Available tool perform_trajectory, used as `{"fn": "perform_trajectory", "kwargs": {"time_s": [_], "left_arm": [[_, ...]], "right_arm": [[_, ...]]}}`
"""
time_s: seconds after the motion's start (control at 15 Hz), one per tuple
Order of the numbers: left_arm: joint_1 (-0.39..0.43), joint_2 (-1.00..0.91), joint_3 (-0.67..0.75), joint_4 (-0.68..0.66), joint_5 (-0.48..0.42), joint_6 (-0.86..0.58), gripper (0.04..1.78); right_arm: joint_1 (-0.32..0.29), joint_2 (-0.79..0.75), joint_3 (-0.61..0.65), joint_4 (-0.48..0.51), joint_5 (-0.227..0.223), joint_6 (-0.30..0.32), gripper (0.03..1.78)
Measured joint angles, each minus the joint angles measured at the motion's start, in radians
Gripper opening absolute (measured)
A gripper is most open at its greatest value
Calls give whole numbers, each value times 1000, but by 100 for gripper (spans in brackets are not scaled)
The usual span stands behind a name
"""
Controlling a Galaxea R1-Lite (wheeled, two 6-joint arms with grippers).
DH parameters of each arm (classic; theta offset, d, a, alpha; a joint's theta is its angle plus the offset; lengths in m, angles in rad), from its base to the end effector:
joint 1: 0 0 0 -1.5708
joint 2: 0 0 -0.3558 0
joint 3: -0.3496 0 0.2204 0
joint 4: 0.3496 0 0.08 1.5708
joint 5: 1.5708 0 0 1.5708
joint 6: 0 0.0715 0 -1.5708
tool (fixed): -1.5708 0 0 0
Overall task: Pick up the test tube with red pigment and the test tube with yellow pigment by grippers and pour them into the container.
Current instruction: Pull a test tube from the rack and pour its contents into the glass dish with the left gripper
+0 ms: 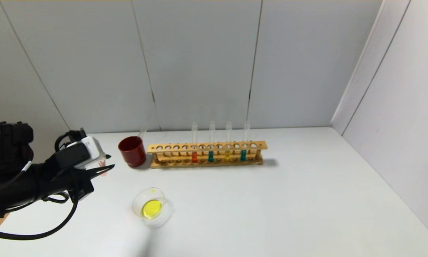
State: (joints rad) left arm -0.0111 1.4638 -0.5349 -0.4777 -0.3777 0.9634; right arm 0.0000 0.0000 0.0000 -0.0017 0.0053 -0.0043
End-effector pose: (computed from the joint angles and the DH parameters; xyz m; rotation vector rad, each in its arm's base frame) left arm 0.2779 -0.0295 0.1692 0.8521 0.2255 -0.5628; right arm 0.0028 0.0004 0.0757 -0.0043 -0.0017 0.0053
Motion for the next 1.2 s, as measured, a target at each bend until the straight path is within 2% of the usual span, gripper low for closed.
{"fn": "perform_trajectory", "kwargs": {"time_s": [0.27, 0.6, 0.8, 1.2], "left_arm": [[-6, 4, 2, 99, 2, 156, 32], [-6, 11, -26, 197, 8, 429, 32], [2, 27, -44, 209, 9, 573, 32], [-14, 103, -93, 209, 11, 703, 32]], "right_arm": [[0, 0, 0, 0, 0, 0, 175], [0, 0, 0, 0, 0, 0, 175], [0, 0, 0, 0, 0, 0, 175], [0, 0, 0, 0, 0, 0, 175]]}}
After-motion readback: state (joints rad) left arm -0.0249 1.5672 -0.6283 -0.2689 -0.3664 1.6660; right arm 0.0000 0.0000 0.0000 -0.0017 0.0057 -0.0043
